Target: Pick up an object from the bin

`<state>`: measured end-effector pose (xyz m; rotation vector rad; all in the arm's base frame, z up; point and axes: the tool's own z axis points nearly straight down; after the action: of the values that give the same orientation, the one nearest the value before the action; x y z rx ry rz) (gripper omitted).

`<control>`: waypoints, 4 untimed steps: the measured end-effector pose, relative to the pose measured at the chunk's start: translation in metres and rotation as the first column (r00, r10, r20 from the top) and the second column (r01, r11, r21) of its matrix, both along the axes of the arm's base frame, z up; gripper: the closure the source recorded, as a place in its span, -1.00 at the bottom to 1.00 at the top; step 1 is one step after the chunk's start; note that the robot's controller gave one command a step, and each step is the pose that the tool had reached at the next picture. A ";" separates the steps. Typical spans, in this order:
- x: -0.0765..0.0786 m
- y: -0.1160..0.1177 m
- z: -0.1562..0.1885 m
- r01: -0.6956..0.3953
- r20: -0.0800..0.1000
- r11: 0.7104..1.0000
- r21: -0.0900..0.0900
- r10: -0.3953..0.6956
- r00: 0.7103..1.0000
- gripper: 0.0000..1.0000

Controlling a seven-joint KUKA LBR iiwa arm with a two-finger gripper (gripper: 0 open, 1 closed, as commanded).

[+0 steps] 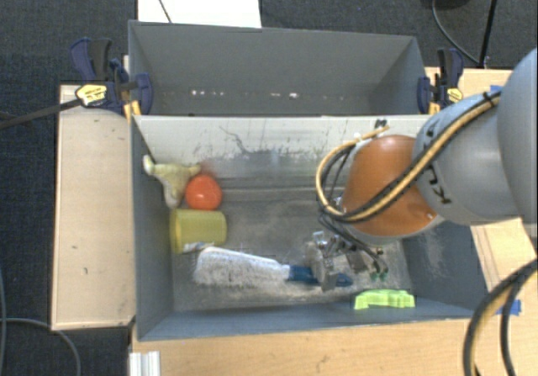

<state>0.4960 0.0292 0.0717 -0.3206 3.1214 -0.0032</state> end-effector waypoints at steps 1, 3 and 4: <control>-0.001 0.002 -0.001 -0.003 -0.002 1.000 0.002 0.003 1.000 -1.00; -0.002 0.001 -0.002 -0.005 -0.005 1.000 0.002 0.005 1.000 1.00; -0.002 0.001 -0.002 -0.006 -0.005 1.000 0.002 0.006 1.000 1.00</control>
Offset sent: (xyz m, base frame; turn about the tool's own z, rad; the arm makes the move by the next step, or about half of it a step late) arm 0.0000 0.0000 0.0000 0.0000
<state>0.4943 0.0305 0.0700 -0.3302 3.1250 0.0000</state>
